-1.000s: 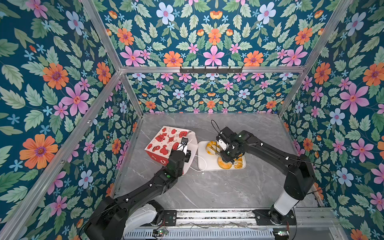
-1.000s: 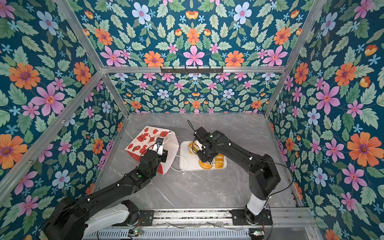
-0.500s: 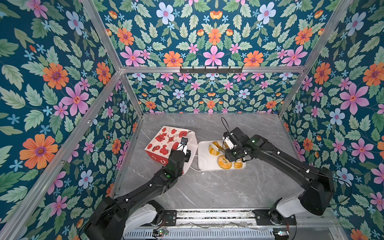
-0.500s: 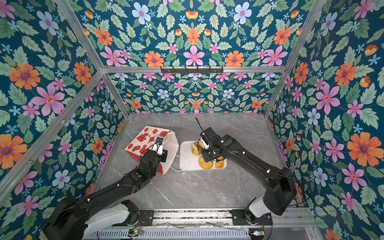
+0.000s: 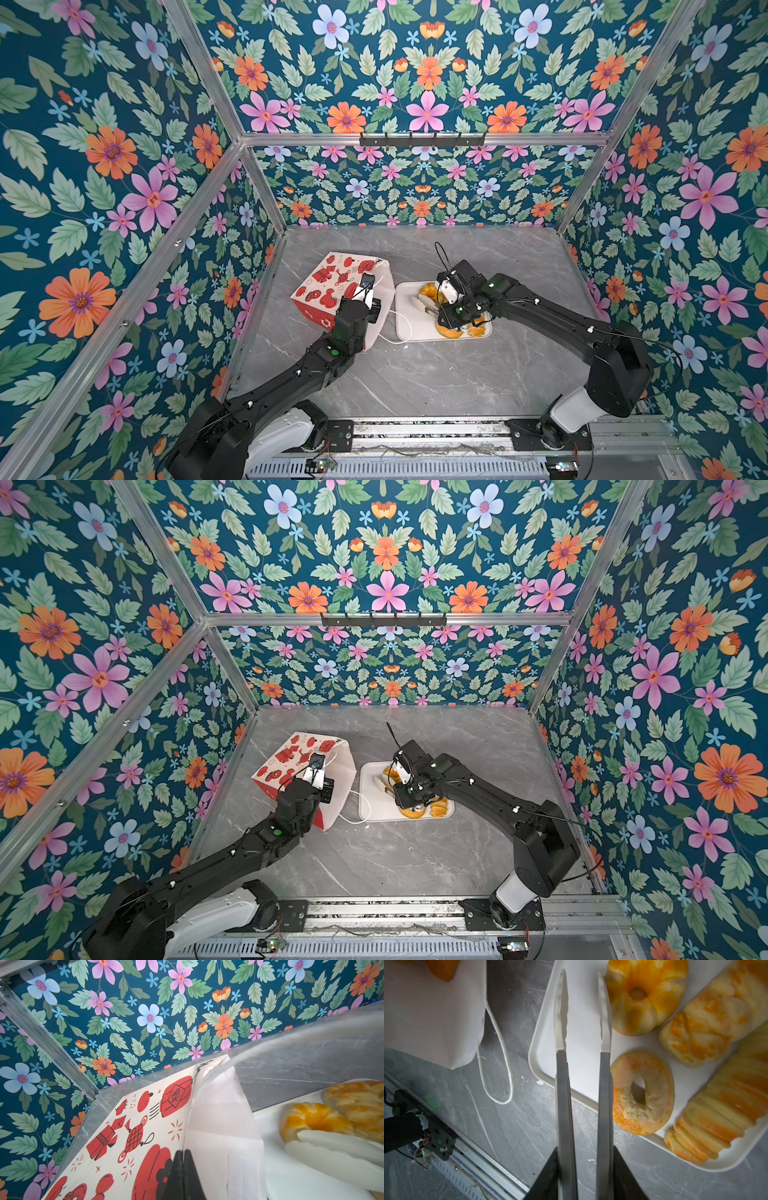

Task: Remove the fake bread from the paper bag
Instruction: 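Lower the ring bread onto the white tray and open the tongs, then move the tongs back into the bag and pinch the orange long bread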

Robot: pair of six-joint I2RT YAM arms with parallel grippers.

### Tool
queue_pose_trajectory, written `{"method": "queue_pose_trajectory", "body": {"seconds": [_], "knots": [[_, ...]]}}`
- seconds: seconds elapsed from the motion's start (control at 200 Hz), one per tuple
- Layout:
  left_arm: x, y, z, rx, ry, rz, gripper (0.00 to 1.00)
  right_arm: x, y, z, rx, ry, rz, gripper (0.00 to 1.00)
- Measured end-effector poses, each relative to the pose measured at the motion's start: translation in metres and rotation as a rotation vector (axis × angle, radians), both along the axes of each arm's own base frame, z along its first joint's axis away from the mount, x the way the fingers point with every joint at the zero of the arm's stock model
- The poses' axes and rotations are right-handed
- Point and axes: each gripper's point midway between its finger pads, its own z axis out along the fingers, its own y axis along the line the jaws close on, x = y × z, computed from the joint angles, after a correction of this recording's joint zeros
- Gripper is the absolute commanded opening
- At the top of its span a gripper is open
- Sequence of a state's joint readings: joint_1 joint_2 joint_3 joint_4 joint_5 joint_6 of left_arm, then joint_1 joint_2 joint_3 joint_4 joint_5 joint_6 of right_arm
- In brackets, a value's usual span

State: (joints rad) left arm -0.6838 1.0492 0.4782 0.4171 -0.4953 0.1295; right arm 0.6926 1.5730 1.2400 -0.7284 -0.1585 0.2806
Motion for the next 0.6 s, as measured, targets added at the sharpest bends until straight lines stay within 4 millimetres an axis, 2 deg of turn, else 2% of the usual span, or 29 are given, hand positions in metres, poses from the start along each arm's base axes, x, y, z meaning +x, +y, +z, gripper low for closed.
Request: {"method": "queue_pose_trajectory", "body": {"seconds": [0.17,0.32,0.465,0.6], "knots": [[0.003,-0.007,0.000,0.062,0.006,-0.035,0.00,-0.006,-0.011,0.008,0.015,-0.043,-0.027,0.35],[0.009,-0.018,0.000,0.126,0.005,-0.082,0.00,-0.015,-0.018,0.035,0.110,-0.116,-0.065,0.35],[0.017,-0.033,0.001,0.199,0.007,-0.147,0.00,-0.026,-0.014,0.056,0.237,-0.155,-0.059,0.36],[0.022,-0.048,0.008,0.224,0.005,-0.208,0.00,-0.040,0.002,0.061,0.334,-0.134,-0.031,0.36]]}}
